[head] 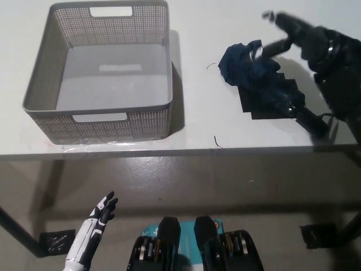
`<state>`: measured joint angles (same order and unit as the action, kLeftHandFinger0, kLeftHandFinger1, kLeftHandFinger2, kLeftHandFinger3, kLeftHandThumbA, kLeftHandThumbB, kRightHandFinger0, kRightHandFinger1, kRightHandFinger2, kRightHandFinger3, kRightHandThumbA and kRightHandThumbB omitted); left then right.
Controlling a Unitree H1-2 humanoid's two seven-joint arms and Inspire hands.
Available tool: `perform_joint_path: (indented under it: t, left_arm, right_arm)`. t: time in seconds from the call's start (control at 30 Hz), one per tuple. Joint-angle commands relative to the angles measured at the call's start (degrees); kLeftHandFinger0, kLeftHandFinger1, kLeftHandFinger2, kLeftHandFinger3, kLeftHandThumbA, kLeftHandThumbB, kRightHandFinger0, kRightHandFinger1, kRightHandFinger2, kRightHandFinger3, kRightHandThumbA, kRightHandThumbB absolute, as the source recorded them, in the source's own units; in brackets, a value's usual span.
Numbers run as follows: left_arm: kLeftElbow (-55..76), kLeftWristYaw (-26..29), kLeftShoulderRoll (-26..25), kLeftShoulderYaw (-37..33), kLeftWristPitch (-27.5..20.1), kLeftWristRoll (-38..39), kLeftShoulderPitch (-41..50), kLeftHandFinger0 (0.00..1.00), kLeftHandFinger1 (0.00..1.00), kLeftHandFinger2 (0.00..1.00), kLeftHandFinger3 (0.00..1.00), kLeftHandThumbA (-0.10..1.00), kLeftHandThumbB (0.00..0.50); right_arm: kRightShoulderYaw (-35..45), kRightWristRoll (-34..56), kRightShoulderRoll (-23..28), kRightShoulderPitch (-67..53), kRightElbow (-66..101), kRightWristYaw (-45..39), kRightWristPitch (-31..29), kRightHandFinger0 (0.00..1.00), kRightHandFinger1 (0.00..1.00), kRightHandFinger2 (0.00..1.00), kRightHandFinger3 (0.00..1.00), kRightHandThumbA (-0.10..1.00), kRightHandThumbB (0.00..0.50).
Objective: Use the right hand to pick up a umbrella on the right side and place it into a container on the lft side
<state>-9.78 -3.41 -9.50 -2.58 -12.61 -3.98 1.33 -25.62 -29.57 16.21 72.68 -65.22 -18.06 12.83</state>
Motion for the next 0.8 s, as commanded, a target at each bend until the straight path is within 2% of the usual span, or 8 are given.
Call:
perform_joint_path:
  t: [0.0,0.03,0.2,0.33,0.47,0.57,0.67,0.77]
  left_arm:
    - [2.32,-0.94,-1.4,-0.03,-4.2,-0.24,0.18,1.0,1.0,1.0,1.0,1.0,0.272]
    - [2.36,-0.91,-1.36,-0.03,-4.53,-0.28,0.24,1.0,1.0,1.0,1.0,1.0,0.263]
    - [2.2,-1.5,-1.36,0.04,-4.35,0.13,-0.3,1.0,1.0,1.0,1.0,1.0,0.285]
    - [1.93,-1.64,-1.29,-0.16,-4.72,-0.18,-0.33,1.0,1.0,1.0,1.0,1.0,0.276]
    - [2.29,-2.23,-1.38,-0.28,-4.46,0.16,-0.19,1.0,1.0,1.0,1.0,1.0,0.287]
    - [2.1,-2.02,-1.34,-0.17,-4.45,-0.34,-0.99,1.0,1.0,1.0,1.0,1.0,0.295]
    - [2.78,-2.18,-1.44,-0.09,-3.53,-0.41,-1.19,1.0,1.0,1.0,1.0,1.0,0.309]
    - [2.58,-2.35,-1.45,0.05,-3.87,0.04,-1.62,1.0,1.0,1.0,1.0,1.0,0.319]
  right_arm:
    - [-4.72,-4.36,-1.8,8.63,-7.81,-1.82,2.59,1.0,1.0,1.0,1.0,0.88,0.5]
    - [-6.53,-5.38,-1.75,8.52,-9.43,-1.39,2.22,1.0,1.0,1.0,1.0,0.95,0.5]
    - [-9.12,-5.33,-1.75,7.59,-12.24,-2.29,3.03,1.0,1.0,1.0,1.0,0.99,0.5]
    - [-9.4,-4.79,-2.51,5.09,-13.02,-2.05,2.89,1.0,1.0,1.0,1.0,0.95,0.5]
    - [-8.53,-3.4,-3.71,2.31,-13.81,-3.73,1.91,1.0,1.0,1.0,1.0,0.95,0.5]
    - [-7.16,-2.01,-5.03,0.08,-14.73,-3.83,2.35,1.0,1.0,1.0,1.0,0.9,0.5]
    - [-7.9,-2.95,-5.89,-2.49,-15.39,-3.33,1.86,1.0,1.0,1.0,1.0,0.92,0.5]
    - [-7.65,-2.76,-6.2,-4.74,-15.74,-1.56,1.27,1.0,1.0,1.0,1.0,0.83,0.5]
